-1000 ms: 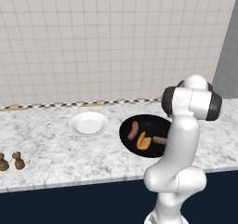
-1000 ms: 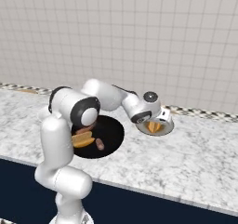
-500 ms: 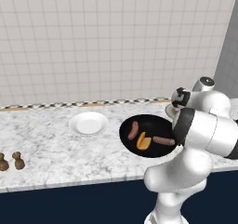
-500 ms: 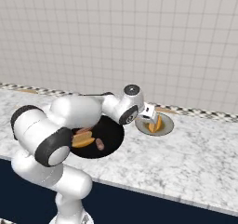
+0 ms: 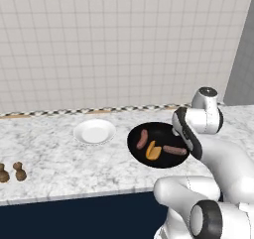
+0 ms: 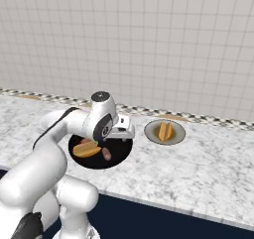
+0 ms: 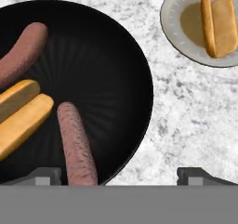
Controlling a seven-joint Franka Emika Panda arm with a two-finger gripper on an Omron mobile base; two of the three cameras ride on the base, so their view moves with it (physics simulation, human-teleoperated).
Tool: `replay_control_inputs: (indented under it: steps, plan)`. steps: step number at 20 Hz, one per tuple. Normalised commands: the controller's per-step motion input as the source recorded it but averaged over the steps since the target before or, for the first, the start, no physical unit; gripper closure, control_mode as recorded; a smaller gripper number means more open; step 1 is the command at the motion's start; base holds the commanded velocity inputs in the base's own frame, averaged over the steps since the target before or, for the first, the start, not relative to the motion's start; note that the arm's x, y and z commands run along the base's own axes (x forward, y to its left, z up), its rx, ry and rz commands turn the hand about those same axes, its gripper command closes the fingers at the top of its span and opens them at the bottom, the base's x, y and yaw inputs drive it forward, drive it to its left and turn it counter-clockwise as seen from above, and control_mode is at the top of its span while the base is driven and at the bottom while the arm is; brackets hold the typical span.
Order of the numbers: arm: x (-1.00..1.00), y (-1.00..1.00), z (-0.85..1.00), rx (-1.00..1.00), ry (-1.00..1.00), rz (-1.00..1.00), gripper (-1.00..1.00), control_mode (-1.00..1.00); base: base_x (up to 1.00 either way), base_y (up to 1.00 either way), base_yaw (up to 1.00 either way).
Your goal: Place one bun and one sausage from the bowl on each plate.
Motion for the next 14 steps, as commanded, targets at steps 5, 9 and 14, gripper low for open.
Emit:
replay_control_inputs:
  steps: [5,9,14]
  plan:
    - [-0.48,1.0,-0.06,-0.06,0.12,0.32,-1.0,-1.0,0.0,0.0,0.0]
    - [0.23,0.51,-0.37,-0.11,0.0,0.21,-1.0,-1.0,0.0,0.0,0.0]
    - [0.21,0.04,-0.26,-0.15,0.0,0.09,-1.0,-1.0,0.0,0.0,0.0]
